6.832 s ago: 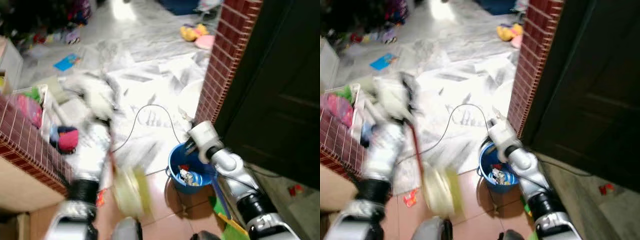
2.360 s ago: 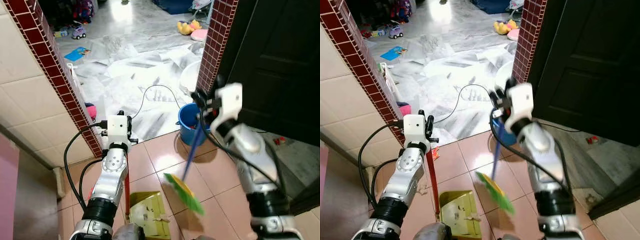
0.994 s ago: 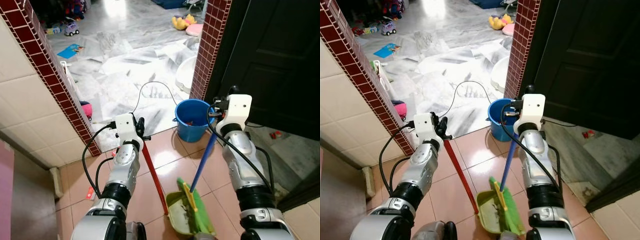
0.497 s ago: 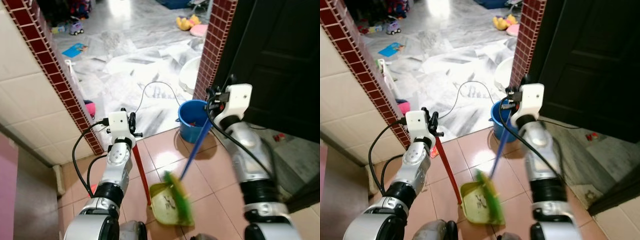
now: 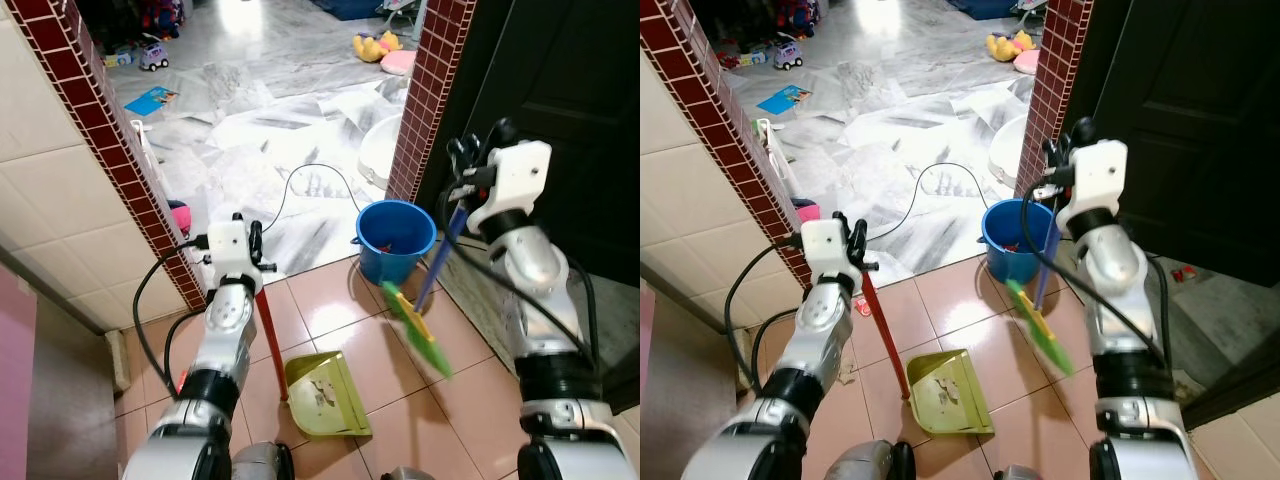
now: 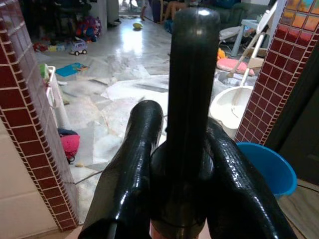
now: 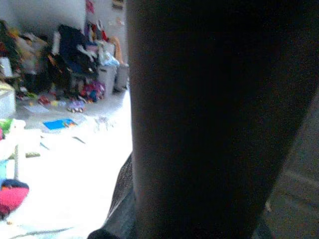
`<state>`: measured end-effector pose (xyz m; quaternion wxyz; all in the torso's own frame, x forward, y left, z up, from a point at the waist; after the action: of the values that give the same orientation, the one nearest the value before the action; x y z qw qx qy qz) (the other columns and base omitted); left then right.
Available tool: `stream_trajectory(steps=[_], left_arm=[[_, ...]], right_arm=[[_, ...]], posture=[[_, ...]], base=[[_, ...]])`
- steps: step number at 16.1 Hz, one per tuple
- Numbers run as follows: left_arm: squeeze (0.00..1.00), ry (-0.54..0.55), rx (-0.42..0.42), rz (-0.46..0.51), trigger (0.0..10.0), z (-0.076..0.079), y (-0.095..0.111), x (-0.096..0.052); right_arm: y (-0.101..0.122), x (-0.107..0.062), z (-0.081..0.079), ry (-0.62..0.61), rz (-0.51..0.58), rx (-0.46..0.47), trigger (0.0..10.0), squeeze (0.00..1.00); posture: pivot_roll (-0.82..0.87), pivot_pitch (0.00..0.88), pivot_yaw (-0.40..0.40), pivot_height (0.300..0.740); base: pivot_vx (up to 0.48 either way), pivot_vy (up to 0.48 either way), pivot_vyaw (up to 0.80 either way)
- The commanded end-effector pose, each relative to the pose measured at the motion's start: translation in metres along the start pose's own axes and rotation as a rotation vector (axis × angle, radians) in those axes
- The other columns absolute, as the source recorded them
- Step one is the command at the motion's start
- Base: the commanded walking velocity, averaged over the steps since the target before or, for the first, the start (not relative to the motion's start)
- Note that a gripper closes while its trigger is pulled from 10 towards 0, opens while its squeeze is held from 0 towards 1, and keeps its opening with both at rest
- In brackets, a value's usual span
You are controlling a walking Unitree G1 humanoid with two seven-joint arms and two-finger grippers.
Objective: Sweep floor
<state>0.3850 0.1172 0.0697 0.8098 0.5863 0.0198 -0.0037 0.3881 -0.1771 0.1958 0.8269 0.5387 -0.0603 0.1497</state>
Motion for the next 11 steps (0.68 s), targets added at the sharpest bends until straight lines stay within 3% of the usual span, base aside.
stream_trajectory(steps=[1,5,7,11], left_arm=[[0.0,-0.028,0.032,0.061,10.0,0.003,0.018,0.003],[0.0,-0.024,0.039,0.065,10.0,0.0,0.02,-0.002],[0.0,-0.025,0.038,0.061,10.0,0.001,0.02,-0.002],[0.0,-0.03,0.042,0.052,10.0,0.002,0.022,-0.002]], right_arm=[[0.003,-0.001,-0.006,-0.006,0.01,0.026,10.0,0.0],[-0.005,-0.019,-0.045,0.011,-0.02,0.093,10.0,0.0],[-0.004,-0.02,-0.052,0.011,-0.023,0.095,10.0,0.0],[-0.007,-0.021,-0.05,-0.004,-0.035,0.08,10.0,0.0]], posture=[[-0.05,0.0,0.051,0.74],[-0.05,0.0,0.062,0.74],[-0.05,0.0,0.066,0.74],[-0.04,0.0,0.069,0.74]], base=[[0.0,0.0,0.0],[-0.063,0.0,0.0],[-0.126,0.0,0.0],[0.0,0.0,0.8]])
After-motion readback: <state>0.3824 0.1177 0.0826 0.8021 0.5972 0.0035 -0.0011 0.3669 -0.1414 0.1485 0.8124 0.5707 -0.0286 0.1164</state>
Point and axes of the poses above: a point about 5 cm out from each wrist's last joint towards the gripper, its own x axis pointing out of the wrist towards the gripper, its own y axis along the axis of the wrist's last joint, z = x × y, the point moved 6 cm from there along x, pointing out of the wrist towards the gripper, and after that the axes turned 14 degrees about -x, right-handed, at the moved point
